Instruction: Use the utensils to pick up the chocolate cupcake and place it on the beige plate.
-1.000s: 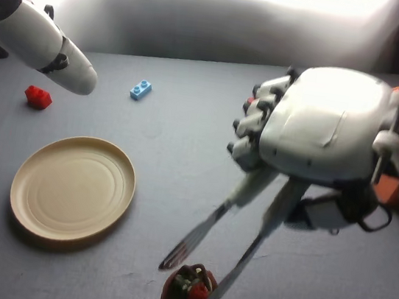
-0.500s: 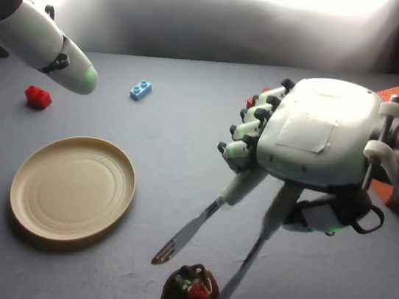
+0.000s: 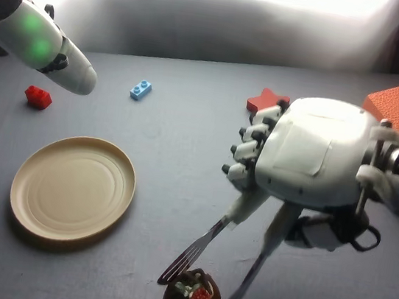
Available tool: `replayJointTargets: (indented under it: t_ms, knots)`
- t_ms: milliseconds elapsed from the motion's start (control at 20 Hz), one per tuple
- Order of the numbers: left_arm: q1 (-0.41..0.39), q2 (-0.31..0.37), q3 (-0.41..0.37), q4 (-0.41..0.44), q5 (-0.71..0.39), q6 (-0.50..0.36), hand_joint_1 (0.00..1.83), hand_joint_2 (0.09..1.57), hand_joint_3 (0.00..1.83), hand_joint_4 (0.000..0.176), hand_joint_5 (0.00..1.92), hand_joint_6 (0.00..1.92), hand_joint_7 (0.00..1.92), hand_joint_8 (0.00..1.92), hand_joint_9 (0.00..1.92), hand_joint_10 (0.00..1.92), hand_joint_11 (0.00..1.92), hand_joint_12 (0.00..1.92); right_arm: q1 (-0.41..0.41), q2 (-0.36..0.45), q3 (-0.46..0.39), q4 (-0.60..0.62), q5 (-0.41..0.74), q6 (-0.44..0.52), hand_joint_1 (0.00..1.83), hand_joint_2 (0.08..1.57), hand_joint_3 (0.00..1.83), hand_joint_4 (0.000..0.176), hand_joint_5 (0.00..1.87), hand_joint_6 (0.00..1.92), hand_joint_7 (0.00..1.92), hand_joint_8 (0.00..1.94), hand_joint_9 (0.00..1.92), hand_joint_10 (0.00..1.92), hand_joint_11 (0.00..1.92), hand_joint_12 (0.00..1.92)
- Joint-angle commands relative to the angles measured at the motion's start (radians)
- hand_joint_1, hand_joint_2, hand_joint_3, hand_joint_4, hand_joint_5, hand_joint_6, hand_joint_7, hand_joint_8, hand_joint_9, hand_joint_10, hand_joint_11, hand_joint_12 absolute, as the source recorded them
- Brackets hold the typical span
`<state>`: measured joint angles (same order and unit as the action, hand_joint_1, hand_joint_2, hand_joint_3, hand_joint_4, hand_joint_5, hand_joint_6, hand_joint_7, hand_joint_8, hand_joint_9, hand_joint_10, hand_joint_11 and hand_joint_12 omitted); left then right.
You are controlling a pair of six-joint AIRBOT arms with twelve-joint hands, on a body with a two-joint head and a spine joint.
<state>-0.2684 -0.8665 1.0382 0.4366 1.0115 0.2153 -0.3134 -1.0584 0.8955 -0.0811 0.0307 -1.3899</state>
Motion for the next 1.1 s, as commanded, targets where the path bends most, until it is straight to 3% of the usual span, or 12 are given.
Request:
replayJointTargets:
  t_ms: [0,200,250,300,350,450,800,850,900,950,1050]
  knots:
    - [-0.012,0.010,-0.001,0.037,-0.048,0.001,0.37,1.09,0.00,0.000,0.04,0.00,0.08,0.00,0.08,0.00,0.00,0.31,0.007,-0.001,0.004,-0.003,0.112,-0.007,1.05,1.02,0.00,0.000,0.51,1.04,0.44,1.45,0.43,1.59,0.50,1.74]
    - [-0.012,0.010,-0.001,0.037,-0.048,0.001,0.36,1.10,0.00,0.000,0.05,0.00,0.08,0.00,0.08,0.00,0.00,0.36,-0.009,-0.023,0.029,-0.002,0.140,-0.007,1.01,1.04,0.00,0.000,0.59,0.94,0.50,1.33,0.44,1.51,0.41,1.75]
    - [-0.012,0.010,-0.001,0.037,-0.048,0.001,0.39,1.09,0.00,0.000,0.06,0.01,0.09,0.00,0.09,0.00,0.00,0.36,-0.013,-0.026,0.032,-0.002,0.146,-0.007,1.05,1.14,0.01,0.000,0.79,1.14,0.53,1.35,0.47,1.52,0.42,1.76]
    - [-0.012,0.010,-0.001,0.037,-0.048,0.001,0.37,1.09,0.00,0.000,0.06,0.00,0.09,0.00,0.09,0.00,0.00,0.36,-0.015,-0.027,0.033,-0.002,0.148,-0.008,1.05,1.17,0.00,0.000,0.83,1.20,0.53,1.37,0.48,1.53,0.43,1.76]
    - [-0.012,0.010,-0.001,0.037,-0.048,0.001,0.35,1.10,0.00,0.000,0.06,0.00,0.09,0.00,0.10,0.00,0.00,0.39,-0.017,-0.029,0.034,-0.002,0.149,-0.011,1.05,1.06,0.00,0.000,0.64,1.05,0.54,1.35,0.50,1.51,0.46,1.72]
    - [-0.012,0.010,-0.001,0.037,-0.048,0.001,0.36,1.09,0.00,0.000,0.05,0.00,0.08,0.00,0.09,0.00,0.00,0.42,-0.021,-0.031,0.033,-0.002,0.151,-0.015,1.02,1.05,0.00,0.000,0.56,1.00,0.49,1.39,0.44,1.55,0.42,1.77]
    - [-0.012,0.010,-0.001,0.037,-0.047,0.001,0.38,1.09,0.00,0.000,0.06,0.01,0.09,0.00,0.09,0.00,0.00,0.37,-0.032,-0.034,0.033,-0.002,0.153,-0.025,1.02,1.05,0.00,0.000,0.55,1.05,0.46,1.43,0.41,1.58,0.40,1.78]
    - [-0.012,0.010,-0.001,0.037,-0.047,0.001,0.37,1.09,0.00,0.000,0.06,0.00,0.09,0.00,0.09,0.00,0.00,0.39,-0.033,-0.034,0.033,-0.002,0.155,-0.028,1.03,1.04,0.00,0.000,0.60,0.99,0.50,1.40,0.44,1.55,0.42,1.75]
    - [-0.012,0.010,-0.001,0.037,-0.047,0.001,0.36,1.09,0.00,0.000,0.06,0.00,0.10,0.00,0.11,0.00,0.00,0.41,-0.033,-0.034,0.033,-0.002,0.156,-0.031,1.06,1.14,0.01,0.000,0.80,1.15,0.52,1.41,0.48,1.58,0.45,1.77]
    - [-0.012,0.011,-0.001,0.037,-0.047,0.001,0.37,1.09,0.00,0.000,0.05,0.00,0.09,0.00,0.08,0.00,0.00,0.38,-0.033,-0.034,0.033,-0.002,0.156,-0.032,1.04,1.05,0.00,0.000,0.64,1.04,0.51,1.42,0.48,1.57,0.49,1.73]
    - [-0.012,0.011,-0.001,0.037,-0.047,0.001,0.36,1.09,0.00,0.000,0.05,0.00,0.09,0.00,0.09,0.00,0.00,0.39,-0.033,-0.034,0.033,-0.002,0.157,-0.034,1.03,1.03,0.00,0.000,0.62,0.94,0.55,1.34,0.50,1.50,0.48,1.70]
